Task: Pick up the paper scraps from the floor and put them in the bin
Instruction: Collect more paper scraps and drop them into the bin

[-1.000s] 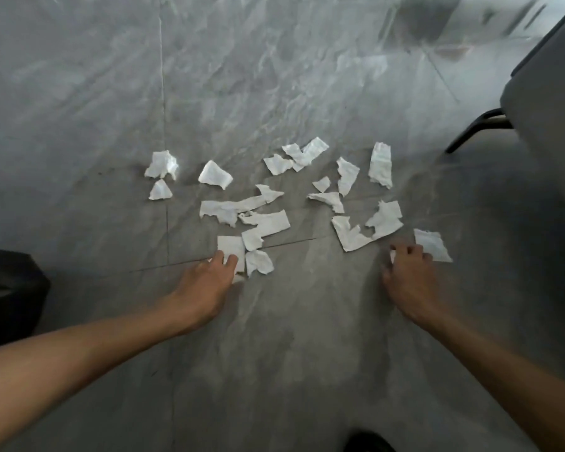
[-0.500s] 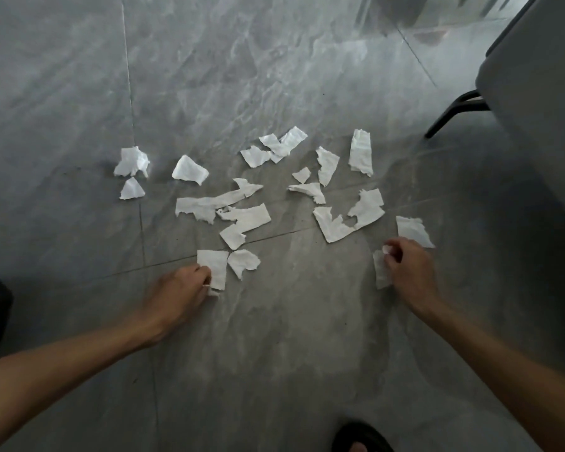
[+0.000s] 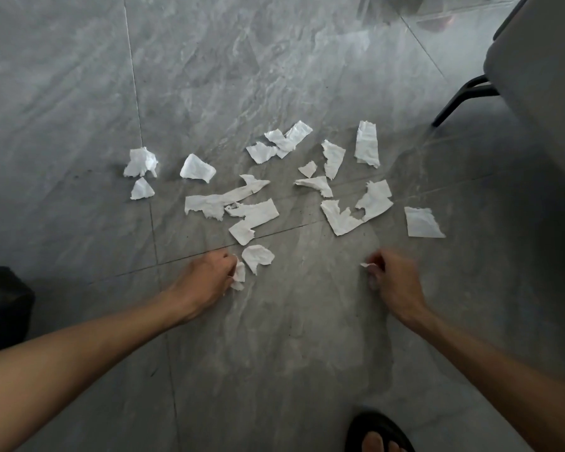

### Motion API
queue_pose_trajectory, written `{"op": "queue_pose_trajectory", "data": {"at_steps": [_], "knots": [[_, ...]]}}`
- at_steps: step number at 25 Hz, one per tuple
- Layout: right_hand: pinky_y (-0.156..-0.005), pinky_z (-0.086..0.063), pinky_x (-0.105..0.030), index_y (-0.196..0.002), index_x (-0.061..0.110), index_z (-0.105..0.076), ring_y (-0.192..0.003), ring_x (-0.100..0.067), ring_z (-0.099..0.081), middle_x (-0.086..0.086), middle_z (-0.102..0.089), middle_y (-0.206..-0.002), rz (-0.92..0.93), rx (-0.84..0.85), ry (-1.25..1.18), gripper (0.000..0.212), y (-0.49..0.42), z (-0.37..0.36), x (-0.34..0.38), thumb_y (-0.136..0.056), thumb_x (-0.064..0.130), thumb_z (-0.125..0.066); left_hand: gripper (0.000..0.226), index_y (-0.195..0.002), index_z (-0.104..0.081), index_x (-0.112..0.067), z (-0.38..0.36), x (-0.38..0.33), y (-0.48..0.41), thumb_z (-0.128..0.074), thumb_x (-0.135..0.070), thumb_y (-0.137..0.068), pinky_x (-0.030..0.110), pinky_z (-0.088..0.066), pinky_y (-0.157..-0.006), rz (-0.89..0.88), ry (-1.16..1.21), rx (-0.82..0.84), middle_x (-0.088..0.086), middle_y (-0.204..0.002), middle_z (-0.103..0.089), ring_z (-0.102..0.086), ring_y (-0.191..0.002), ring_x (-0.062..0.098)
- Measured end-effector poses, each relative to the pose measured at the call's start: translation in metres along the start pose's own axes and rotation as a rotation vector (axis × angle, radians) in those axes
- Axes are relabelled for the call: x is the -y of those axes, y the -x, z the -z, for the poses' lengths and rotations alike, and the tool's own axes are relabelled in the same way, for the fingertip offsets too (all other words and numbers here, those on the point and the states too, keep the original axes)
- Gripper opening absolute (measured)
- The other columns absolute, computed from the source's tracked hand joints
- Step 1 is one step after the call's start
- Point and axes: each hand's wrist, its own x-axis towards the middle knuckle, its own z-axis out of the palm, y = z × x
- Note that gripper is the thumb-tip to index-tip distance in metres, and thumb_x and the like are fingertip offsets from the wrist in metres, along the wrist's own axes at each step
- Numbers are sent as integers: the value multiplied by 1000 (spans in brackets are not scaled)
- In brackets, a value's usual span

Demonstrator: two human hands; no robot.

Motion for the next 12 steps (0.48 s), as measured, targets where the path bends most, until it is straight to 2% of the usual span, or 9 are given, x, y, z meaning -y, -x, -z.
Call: {"op": "queue_pose_trajectory", "data": {"at_steps": [2, 5, 8, 10, 12], "knots": [[-67, -45, -32, -89, 12, -61, -74, -19, -57, -2, -62, -81, 151, 74, -50, 5, 4, -9, 23, -85, 14, -65, 11, -75, -54, -18, 3, 1, 1, -63, -15, -81, 31, -38, -59, 2, 26, 5, 5, -82, -62, -60, -75, 26], [-69, -39, -23, -110, 14, -57, -74, -13, -52, 1, -59, -82, 341, 207, -105, 26, -5, -36, 74, -85, 12, -62, 10, -80, -56, -18, 11, 1, 10, -64, -13, -80, 30, -40, -61, -2, 79, 10, 4, -83, -64, -60, -76, 25], [-76, -43, -28, -124, 12, -52, -83, -18, -55, -8, -63, -97, 471, 394, -47, 42, -17, -75, 124, -83, 9, -63, 18, -93, -58, -19, 22, 5, 26, -65, -12, -78, 31, -44, -64, 62, 153, 5, 0, -86, -61, -57, -78, 21], [-78, -48, -34, -121, 11, -52, -95, -27, -59, -13, -62, -110, 505, 443, 44, 39, -21, -96, 141, -84, 11, -61, 22, -96, -58, -20, 29, 12, 37, -66, -12, -77, 33, -46, -66, 119, 191, 0, -2, -85, -60, -57, -77, 19], [-75, -47, -36, -104, 11, -58, -94, -29, -60, -12, -62, -106, 559, 389, 109, 19, -21, -105, 143, -85, 13, -60, 21, -96, -61, -19, 35, 16, 46, -66, -12, -77, 30, -46, -66, 164, 210, -5, -1, -84, -63, -59, -78, 19]]}}
